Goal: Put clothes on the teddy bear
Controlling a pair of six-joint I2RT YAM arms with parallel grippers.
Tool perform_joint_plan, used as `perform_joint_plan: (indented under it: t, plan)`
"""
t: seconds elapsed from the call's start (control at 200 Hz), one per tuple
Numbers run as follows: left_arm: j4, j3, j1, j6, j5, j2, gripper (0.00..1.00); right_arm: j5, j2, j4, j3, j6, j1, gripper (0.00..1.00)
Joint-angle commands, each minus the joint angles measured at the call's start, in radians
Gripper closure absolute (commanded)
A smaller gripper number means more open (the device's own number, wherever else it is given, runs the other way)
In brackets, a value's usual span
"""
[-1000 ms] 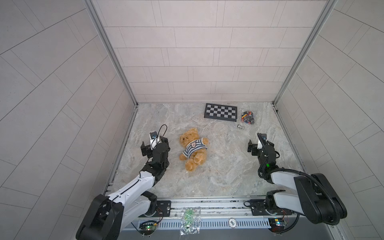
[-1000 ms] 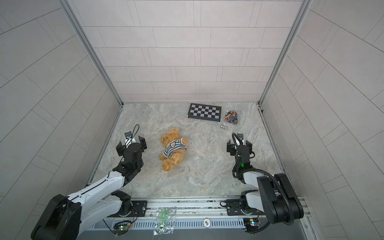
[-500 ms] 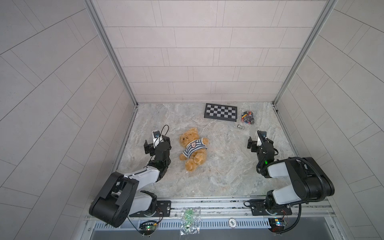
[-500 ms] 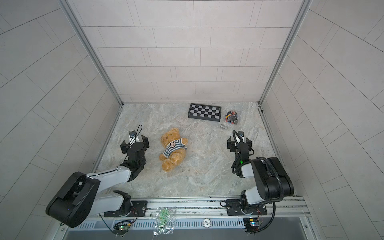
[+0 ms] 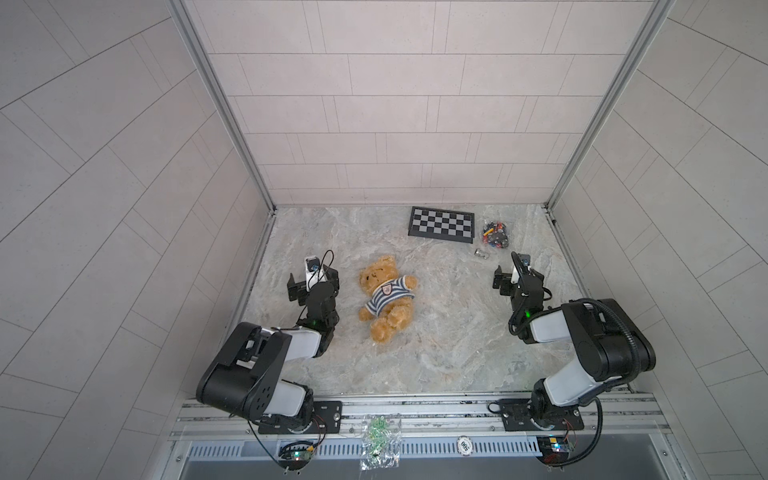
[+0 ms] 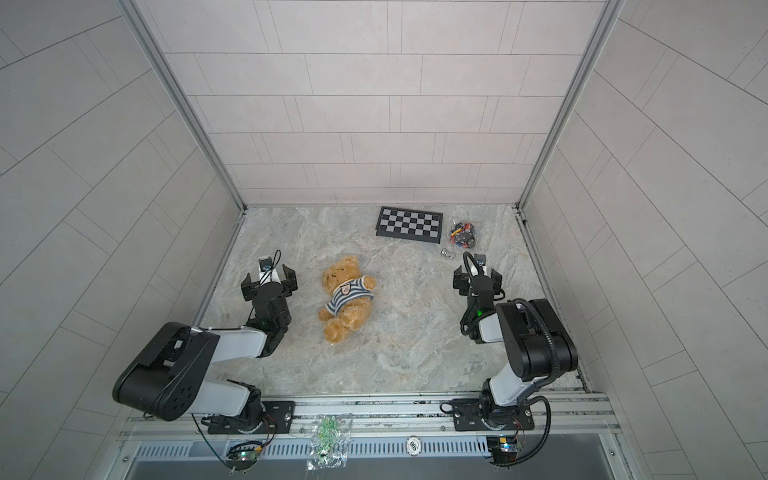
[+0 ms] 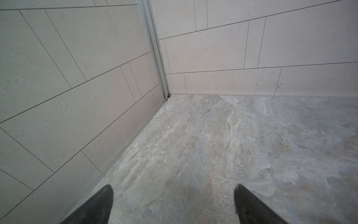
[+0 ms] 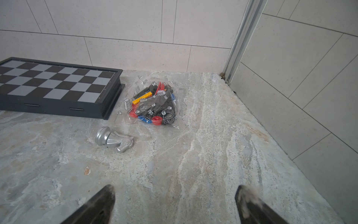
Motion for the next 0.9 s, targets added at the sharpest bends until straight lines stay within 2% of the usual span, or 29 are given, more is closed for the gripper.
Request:
perform_joint_plan:
  t: [0.0, 0.095, 0.15, 0.195, 0.22, 0.25, 0.3, 0.501, 0.606, 0.896]
  plan:
    - [0.043, -0.010, 0.027, -0.014, 0.063, -0.003, 0.00, 0.022, -0.006, -0.052, 0.012, -0.004, 0.001, 0.00]
    - [-0.003, 0.005, 0.072, -0.047, 0.158, 0.003, 0.00, 0.025, -0.006, -0.051, 0.013, -0.005, 0.002, 0.00]
    - [0.079, 0.012, 0.085, -0.032, 0.162, 0.073, 0.00, 0.026, -0.005, -0.051, 0.013, -0.005, 0.002, 0.00]
    - [-0.056, 0.041, 0.093, -0.060, 0.195, 0.037, 0.00, 0.026, -0.005, -0.050, 0.013, -0.005, 0.002, 0.00]
    - [-0.049, 0.041, 0.109, -0.071, 0.213, 0.034, 0.00, 0.026, -0.006, -0.051, 0.012, -0.005, 0.002, 0.01]
    - [-0.012, 0.037, 0.119, -0.073, 0.211, 0.053, 0.00, 0.025, -0.006, -0.049, 0.013, -0.006, 0.003, 0.00]
    - [-0.076, 0.055, 0.123, -0.083, 0.223, 0.041, 0.00, 0.021, -0.008, -0.049, 0.012, -0.006, 0.004, 0.00]
    - [-0.066, 0.052, 0.128, -0.085, 0.223, 0.043, 0.00, 0.001, -0.006, -0.061, 0.019, -0.020, 0.007, 0.00]
    - [-0.065, 0.050, 0.127, -0.085, 0.224, 0.042, 0.00, -0.124, -0.006, -0.096, 0.038, -0.065, 0.011, 0.00]
    - [-0.059, 0.046, 0.127, -0.085, 0.226, 0.038, 0.00, -0.117, -0.004, -0.095, 0.037, -0.059, 0.009, 0.01]
